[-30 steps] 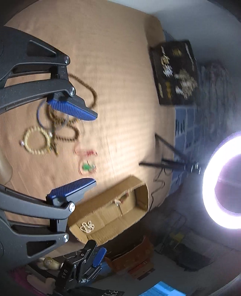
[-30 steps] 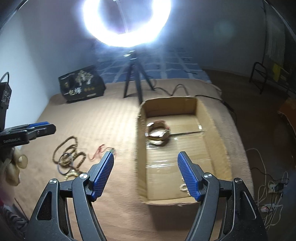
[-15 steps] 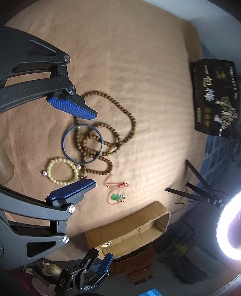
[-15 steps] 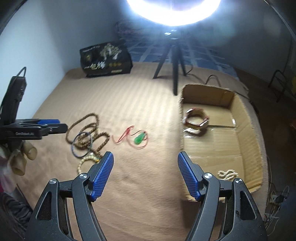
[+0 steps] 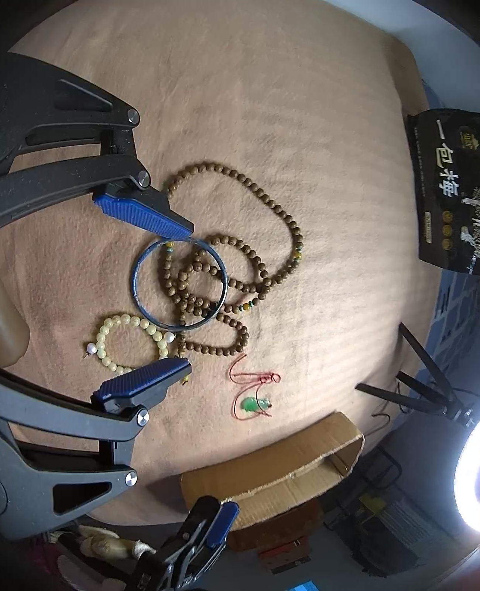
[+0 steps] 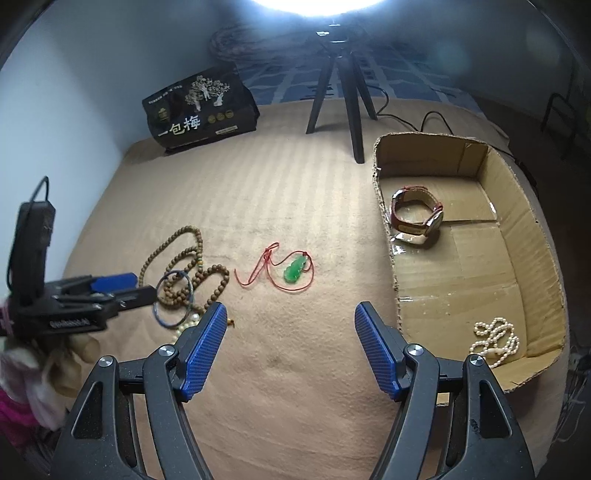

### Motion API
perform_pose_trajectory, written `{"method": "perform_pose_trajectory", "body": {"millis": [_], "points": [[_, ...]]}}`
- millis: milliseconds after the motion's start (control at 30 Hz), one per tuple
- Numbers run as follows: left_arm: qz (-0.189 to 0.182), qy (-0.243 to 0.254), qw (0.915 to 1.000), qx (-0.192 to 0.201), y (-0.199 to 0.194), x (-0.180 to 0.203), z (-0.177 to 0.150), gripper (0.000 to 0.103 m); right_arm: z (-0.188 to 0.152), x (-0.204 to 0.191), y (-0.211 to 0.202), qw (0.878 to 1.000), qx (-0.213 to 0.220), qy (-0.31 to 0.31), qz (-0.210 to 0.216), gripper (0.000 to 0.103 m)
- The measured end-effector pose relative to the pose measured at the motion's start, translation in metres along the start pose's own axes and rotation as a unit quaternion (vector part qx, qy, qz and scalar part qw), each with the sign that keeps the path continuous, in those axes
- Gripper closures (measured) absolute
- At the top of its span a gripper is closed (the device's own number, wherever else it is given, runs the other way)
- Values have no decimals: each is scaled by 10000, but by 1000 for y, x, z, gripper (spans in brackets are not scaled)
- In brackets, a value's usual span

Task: Organize jewelry
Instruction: 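Move both tools back over the remaining jewelry on the blanket, then grasp the blue bangle with the left tool while the right tool grasps the jade pendant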

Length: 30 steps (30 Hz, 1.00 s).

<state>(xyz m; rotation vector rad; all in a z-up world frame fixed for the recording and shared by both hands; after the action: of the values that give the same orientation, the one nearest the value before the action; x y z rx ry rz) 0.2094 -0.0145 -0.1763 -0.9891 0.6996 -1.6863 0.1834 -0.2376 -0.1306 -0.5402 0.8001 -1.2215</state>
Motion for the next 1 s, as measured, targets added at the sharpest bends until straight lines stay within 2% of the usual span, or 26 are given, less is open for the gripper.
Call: {"method": "perform_pose_trajectory", "body": {"millis": [300,567,700,867,1000], "points": [[453,23,9988,-198,25,1,-5,34,6,-5,11,10000,2,-63,-33,32],[614,34,9978,-266,35,6,-6,34,10,-6,19,10000,-1,30,26,32],[687,130,9973,-242,40,12,-7,24,12,-9,24,10000,-27,48,82,32],[1012,372,9938,-289,45,16,-15,24,16,-13,30,9998,-76,83,154,32],[1027,339,9938,-273,47,17,-16,24,17,-18,38,9997,-141,74,167,32]]}}
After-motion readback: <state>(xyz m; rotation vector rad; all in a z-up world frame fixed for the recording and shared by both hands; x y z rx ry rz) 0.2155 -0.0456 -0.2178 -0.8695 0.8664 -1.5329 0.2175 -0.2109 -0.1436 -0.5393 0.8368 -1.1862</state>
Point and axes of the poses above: each gripper's, at about its wrist camera, not at the fingertips, and y roughly the way its jaws point, x to its right, z to its top, the point moved 3 cm from there along y, roughly the way its jaws point, and after that the axes turned 11 degrees about x, right-handed, at the moved point
